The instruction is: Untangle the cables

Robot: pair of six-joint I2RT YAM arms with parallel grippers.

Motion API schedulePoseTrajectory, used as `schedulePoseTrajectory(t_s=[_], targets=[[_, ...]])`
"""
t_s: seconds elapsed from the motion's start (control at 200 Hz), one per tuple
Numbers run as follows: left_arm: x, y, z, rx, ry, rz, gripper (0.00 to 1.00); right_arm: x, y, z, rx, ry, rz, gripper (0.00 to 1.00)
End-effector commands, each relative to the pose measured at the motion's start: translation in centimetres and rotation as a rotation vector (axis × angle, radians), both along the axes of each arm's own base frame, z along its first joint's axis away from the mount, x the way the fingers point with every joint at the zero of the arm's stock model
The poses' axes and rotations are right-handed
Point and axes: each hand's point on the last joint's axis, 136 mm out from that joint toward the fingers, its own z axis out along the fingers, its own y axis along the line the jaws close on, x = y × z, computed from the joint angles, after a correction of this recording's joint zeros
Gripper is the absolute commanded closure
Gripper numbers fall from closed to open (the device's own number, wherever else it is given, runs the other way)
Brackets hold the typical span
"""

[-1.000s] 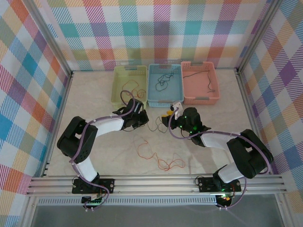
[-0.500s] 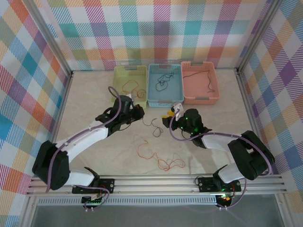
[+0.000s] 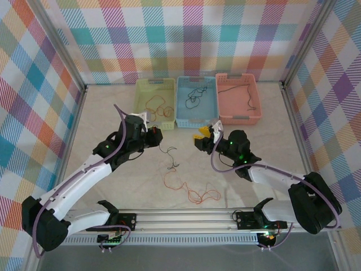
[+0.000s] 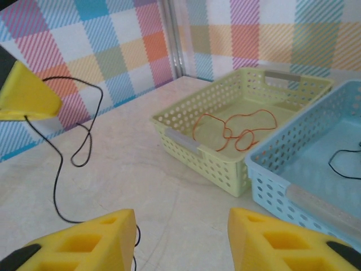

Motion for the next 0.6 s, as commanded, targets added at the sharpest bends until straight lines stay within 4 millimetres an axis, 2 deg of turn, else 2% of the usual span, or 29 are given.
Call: schedulePoseTrajectory(t_s=[0.0, 0.225, 0.46, 0.595], targets=[[-0.7, 0.3, 2.2, 0.018, -0.057, -0.026, 1.00, -1.5, 1.0, 2.6, 0.040, -0.055, 0.089, 0.52], [-1.1, 0.5, 4.2, 0.019, -0.108, -0.045, 1.00, -3.7, 1.6, 6.4, 0.074, -0.106, 0.177, 0.51], [-1.6, 0.5, 5.5, 0.015, -0.139, -0.069, 1.00, -6.6, 2.6, 8.7, 0.057, -0.125, 0.278, 0.51], [-1.9, 0.3, 6.1, -0.002, -0.149, -0.088, 1.00, -7.7, 3.5, 9.2, 0.053, -0.126, 0.320, 0.50]])
